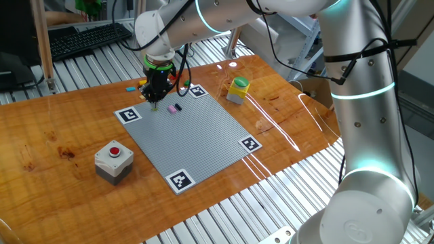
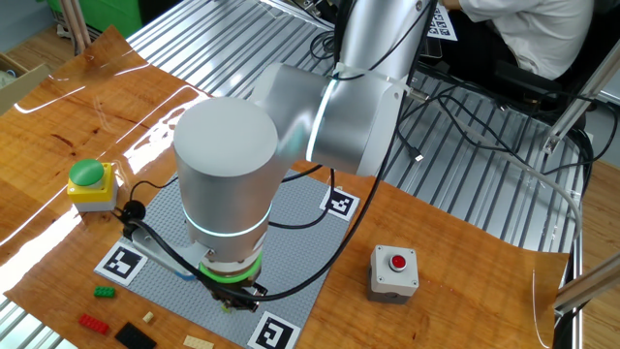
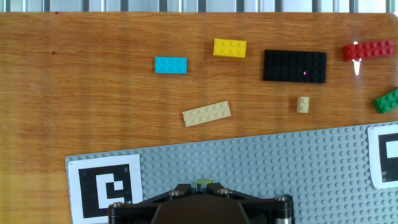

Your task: Build with small Lego blocks

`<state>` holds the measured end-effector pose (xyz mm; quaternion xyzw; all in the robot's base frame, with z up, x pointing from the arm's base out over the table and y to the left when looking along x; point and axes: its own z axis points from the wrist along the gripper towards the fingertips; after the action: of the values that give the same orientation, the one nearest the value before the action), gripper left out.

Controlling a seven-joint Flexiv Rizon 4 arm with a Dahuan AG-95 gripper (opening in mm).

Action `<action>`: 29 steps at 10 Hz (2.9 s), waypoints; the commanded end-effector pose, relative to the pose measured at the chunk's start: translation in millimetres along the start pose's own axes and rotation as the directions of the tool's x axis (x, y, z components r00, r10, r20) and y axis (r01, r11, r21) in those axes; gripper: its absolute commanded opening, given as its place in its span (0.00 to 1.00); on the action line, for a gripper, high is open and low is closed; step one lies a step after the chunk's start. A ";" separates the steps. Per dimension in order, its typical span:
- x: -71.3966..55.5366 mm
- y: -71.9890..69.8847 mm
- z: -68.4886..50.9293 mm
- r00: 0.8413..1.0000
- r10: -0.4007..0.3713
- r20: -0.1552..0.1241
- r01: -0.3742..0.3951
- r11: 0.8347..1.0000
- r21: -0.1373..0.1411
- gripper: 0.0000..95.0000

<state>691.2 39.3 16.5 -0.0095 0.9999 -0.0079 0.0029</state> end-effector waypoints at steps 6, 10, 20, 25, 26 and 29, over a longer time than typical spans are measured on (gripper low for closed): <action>1.4 -1.4 -16.4 0.999 0.040 -0.032 -0.040 0.999 -0.002 0.00; 1.1 -0.6 -14.3 0.999 0.019 -0.031 -0.019 1.000 -0.001 0.00; -1.5 1.0 -1.1 0.999 -0.005 -0.031 0.005 1.000 0.001 0.00; 1.3 -1.8 -15.3 0.999 0.012 -0.049 -0.012 1.000 0.001 0.00; 1.7 -2.0 -20.4 0.998 0.029 -0.059 -0.029 1.000 -0.001 0.00; -0.1 -5.0 -32.6 0.996 0.024 -0.083 -0.025 1.000 -0.002 0.00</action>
<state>692.5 34.1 51.0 0.0019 0.9991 -0.0064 -0.0412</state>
